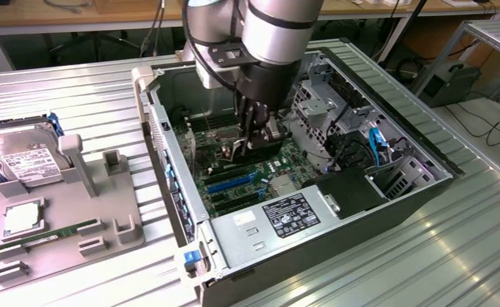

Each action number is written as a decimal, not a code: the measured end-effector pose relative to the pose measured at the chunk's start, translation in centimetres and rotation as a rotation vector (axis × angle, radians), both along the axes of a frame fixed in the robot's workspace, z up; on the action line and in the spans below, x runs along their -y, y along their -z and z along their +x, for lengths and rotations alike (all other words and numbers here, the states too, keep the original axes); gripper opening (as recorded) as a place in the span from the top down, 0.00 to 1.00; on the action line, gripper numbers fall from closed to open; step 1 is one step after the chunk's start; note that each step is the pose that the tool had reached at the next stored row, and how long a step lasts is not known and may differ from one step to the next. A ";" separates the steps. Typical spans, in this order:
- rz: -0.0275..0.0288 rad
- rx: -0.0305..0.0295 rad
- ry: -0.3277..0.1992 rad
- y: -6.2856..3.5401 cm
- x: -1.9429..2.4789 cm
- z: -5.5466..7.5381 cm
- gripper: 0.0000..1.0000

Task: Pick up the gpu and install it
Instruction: 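Insert the gpu into the slot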

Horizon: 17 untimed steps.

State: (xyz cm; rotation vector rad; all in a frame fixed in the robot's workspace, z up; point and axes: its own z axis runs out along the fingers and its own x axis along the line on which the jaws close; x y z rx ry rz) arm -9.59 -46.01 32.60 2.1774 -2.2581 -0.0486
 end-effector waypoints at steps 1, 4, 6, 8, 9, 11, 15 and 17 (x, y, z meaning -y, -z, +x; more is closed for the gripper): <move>0.0015 0.0001 -0.019 1.25 0.43 -0.4 0.74; 0.0020 0.0004 -0.025 3.90 0.36 -1.0 0.74; 0.0020 0.0003 -0.029 5.40 -0.03 -1.2 0.74; 0.0024 -0.0057 -0.030 6.47 -0.08 -0.9 0.74; 0.0021 -0.0097 -0.030 6.49 -0.08 -0.9 0.74; 0.0023 -0.0180 -0.030 6.52 -0.08 -0.9 0.74; 0.0025 -0.0248 -0.030 6.56 -0.08 -0.9 0.74; 0.0025 -0.0259 -0.030 6.57 -0.08 -0.9 0.74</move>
